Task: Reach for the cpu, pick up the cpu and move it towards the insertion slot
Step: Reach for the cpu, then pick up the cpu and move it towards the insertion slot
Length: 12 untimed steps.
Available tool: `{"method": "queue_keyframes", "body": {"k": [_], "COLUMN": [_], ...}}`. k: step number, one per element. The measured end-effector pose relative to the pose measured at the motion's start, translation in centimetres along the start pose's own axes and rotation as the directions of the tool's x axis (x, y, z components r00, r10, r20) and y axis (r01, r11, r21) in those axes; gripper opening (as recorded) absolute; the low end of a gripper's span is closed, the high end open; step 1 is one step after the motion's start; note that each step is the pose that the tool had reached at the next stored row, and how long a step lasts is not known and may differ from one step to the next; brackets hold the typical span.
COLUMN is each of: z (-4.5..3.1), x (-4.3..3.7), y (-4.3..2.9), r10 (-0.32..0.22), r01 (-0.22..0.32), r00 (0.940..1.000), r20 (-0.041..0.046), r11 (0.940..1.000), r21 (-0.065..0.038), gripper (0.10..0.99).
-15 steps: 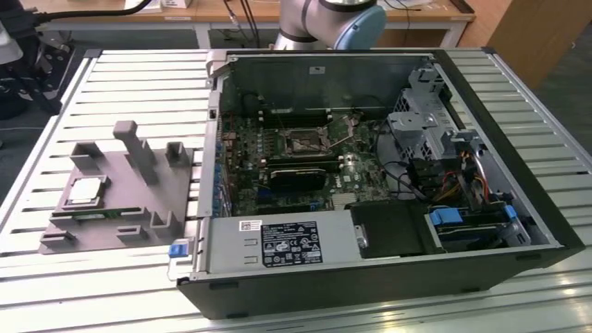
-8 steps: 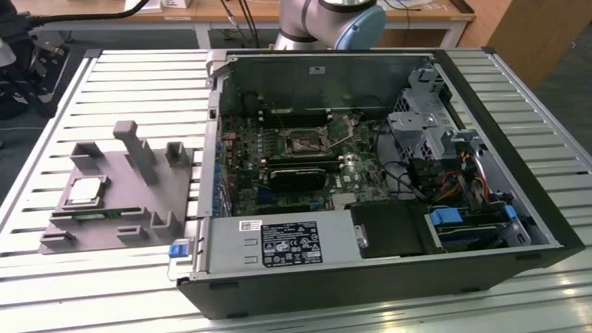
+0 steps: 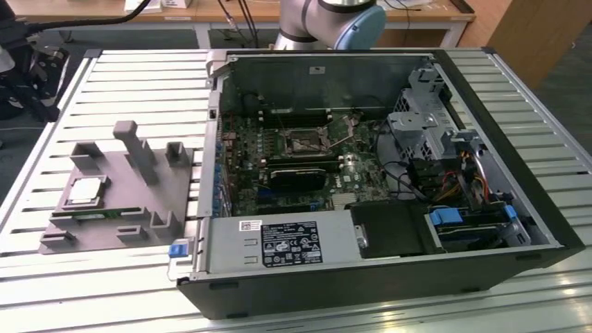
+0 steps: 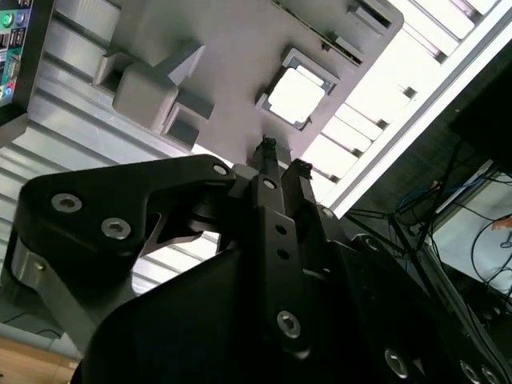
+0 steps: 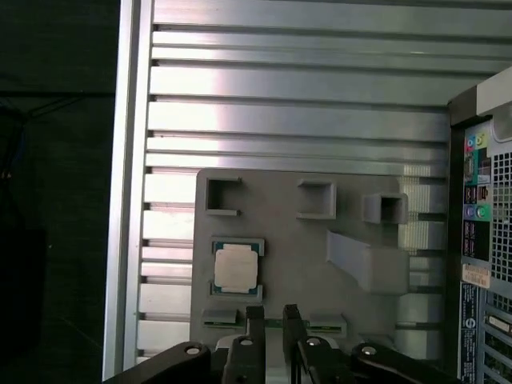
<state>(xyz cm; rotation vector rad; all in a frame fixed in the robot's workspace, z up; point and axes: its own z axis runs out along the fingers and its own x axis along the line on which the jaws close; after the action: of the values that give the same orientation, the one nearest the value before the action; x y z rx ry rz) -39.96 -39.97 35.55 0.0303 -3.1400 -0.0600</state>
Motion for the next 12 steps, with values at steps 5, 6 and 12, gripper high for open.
{"method": "queue_keyframes", "body": {"k": [5, 6, 12], "z": [0.74, 0.91, 1.99], "x": [0.07, 0.07, 0.18], "y": [-0.08, -0.11, -0.36], "r10": [0.001, 0.001, 0.001], "r01": [-0.001, -0.001, -0.001], "r00": [0.9999, 0.9999, 0.9999], "r20": [-0.0108, -0.0137, -0.0172], "r11": [1.0, 1.0, 1.0], "r21": [0.0, 0.0, 0.0], "gripper": [0.412, 0.467, 0.647]}}
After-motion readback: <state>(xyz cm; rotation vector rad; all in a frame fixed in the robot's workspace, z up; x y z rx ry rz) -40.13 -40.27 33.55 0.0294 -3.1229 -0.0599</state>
